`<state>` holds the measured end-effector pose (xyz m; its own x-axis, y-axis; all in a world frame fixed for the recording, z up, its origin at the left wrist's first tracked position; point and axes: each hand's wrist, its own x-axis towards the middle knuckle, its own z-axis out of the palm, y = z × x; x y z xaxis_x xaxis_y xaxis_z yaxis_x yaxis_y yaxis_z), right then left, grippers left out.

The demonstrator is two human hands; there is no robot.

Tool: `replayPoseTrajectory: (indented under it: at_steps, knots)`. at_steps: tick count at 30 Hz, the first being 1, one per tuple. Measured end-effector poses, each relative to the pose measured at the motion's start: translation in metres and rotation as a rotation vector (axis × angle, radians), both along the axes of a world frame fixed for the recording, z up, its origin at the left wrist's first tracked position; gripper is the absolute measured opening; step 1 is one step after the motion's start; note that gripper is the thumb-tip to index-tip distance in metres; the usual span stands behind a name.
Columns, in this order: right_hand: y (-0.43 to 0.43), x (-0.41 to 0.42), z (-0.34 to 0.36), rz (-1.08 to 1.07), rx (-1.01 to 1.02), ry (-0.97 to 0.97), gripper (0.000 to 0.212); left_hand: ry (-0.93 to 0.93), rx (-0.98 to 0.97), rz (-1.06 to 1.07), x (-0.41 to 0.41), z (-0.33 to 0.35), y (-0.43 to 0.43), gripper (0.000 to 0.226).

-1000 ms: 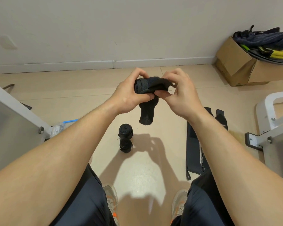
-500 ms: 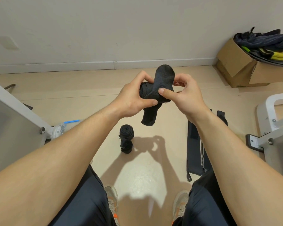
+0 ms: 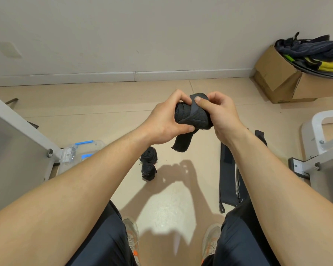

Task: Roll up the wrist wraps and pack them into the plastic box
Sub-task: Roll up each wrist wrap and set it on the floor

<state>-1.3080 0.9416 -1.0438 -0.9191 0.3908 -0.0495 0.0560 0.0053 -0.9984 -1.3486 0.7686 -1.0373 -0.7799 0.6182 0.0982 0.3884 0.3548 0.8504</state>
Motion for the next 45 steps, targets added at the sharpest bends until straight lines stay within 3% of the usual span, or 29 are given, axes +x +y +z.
replayPoseTrajectory:
  at_steps: [7,12,24,27,29,32,34,38,45]
  knots:
    - [0.006,0.001,0.006,0.019,-0.201,-0.121,0.024,0.017,0.027,-0.038,0.001,0.002,0.001,0.082]
    - [0.003,0.004,0.008,0.057,-0.277,-0.251,0.003,0.054,0.062,-0.041,0.003,0.003,0.005,0.061]
    - [0.001,0.001,0.012,0.045,-0.336,-0.466,0.009,0.007,0.063,-0.035,0.0,-0.002,0.004,0.062]
    - [-0.001,0.004,0.013,0.021,-0.367,-0.458,0.015,-0.08,0.105,-0.027,-0.001,-0.003,0.005,0.061]
    - [-0.002,0.005,0.011,0.008,-0.41,-0.432,0.035,-0.191,0.216,0.057,-0.004,-0.005,0.005,0.058]
    - [-0.004,0.008,0.009,0.106,-0.358,-0.488,0.056,-0.509,0.474,0.235,-0.016,-0.01,0.001,0.056]
    - [-0.008,0.012,0.011,0.236,-0.245,-0.507,0.048,-0.682,0.632,0.332,-0.025,-0.011,-0.004,0.059]
    - [-0.015,0.012,0.009,0.258,-0.016,-0.396,0.011,-0.752,0.718,0.462,-0.033,-0.011,-0.009,0.059]
    - [-0.026,0.01,0.013,0.16,-0.069,-0.272,0.012,-0.589,0.542,0.502,-0.029,-0.014,-0.007,0.053]
